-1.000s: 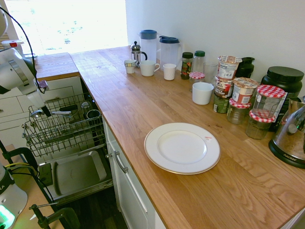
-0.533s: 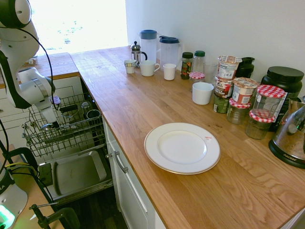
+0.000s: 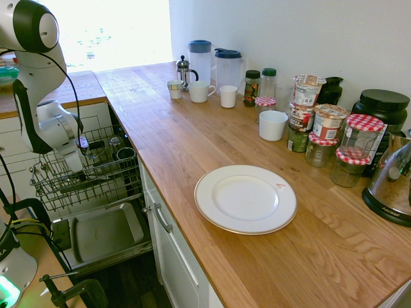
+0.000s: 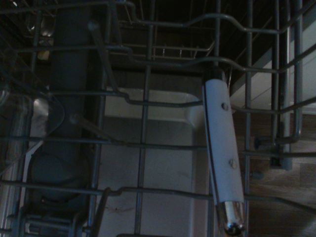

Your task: Put the spoon in the dishwasher

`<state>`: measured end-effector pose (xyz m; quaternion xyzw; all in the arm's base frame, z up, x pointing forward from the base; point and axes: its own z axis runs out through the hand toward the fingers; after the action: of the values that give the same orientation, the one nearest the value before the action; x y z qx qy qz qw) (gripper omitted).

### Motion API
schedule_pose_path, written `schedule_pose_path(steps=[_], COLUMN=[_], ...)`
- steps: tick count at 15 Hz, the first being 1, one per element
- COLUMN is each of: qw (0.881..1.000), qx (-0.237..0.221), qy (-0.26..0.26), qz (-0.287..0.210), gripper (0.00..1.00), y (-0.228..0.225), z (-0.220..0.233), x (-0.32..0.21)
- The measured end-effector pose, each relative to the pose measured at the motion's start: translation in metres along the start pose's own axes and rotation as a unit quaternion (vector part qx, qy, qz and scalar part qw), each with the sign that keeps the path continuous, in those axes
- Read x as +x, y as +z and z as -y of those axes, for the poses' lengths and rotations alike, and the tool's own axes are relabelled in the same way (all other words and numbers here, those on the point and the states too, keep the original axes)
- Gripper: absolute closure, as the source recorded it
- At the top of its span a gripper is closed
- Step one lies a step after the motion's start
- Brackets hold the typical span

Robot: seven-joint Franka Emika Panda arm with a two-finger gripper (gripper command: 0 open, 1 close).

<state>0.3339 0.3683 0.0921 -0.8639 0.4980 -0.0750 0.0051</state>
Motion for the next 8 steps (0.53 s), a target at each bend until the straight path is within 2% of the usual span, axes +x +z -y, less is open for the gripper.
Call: schedule_pose_path(steps=[8], qw=[1.0], qx=[0.005], qy=[0.0], qz=[-0.001], gripper=[0.0], y=[0.0031], z=[0.0023], x=[-0.0012])
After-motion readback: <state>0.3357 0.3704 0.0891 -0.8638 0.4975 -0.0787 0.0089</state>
